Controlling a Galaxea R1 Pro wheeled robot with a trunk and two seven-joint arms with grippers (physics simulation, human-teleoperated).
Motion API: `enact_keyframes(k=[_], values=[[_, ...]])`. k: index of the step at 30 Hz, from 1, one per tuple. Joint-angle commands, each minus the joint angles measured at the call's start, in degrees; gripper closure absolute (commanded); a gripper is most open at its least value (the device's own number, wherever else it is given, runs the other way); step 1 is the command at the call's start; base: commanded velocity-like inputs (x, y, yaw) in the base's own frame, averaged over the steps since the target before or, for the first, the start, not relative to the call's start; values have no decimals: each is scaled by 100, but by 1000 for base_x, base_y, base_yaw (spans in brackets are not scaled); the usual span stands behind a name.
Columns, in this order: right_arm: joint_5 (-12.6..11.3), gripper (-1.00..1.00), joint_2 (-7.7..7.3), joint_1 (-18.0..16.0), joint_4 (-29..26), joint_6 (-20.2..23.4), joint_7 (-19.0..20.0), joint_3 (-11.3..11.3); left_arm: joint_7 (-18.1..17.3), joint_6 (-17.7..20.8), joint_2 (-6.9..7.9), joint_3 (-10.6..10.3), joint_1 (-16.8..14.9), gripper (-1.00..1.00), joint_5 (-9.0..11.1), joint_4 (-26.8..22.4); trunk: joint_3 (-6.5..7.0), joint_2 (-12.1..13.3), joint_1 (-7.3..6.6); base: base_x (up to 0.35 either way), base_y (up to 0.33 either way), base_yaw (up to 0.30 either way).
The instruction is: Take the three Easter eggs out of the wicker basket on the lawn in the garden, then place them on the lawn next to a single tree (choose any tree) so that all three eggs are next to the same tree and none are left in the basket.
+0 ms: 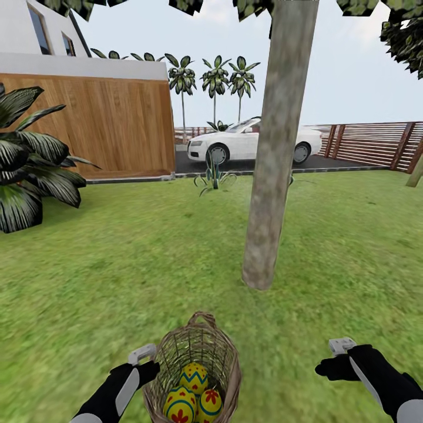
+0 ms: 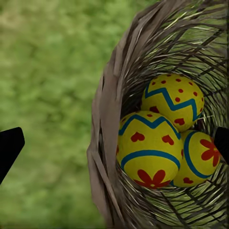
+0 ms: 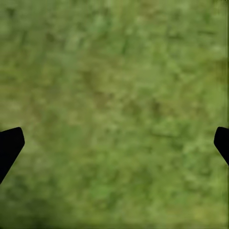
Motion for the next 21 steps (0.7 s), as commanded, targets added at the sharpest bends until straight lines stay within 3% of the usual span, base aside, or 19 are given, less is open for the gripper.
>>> enact_keyframes(k=[1, 21], values=[[-19, -100, -6, -3, -7, 25, 1, 29, 32, 28, -7, 17, -1, -100, 61, -13, 12, 39, -23, 0, 0, 0], [-18, -100, -13, -3, -7, 25, 1, 29, 49, 19, -87, 16, -1, -100, 52, 66, 353, 801, -441, 0, 0, 0]])
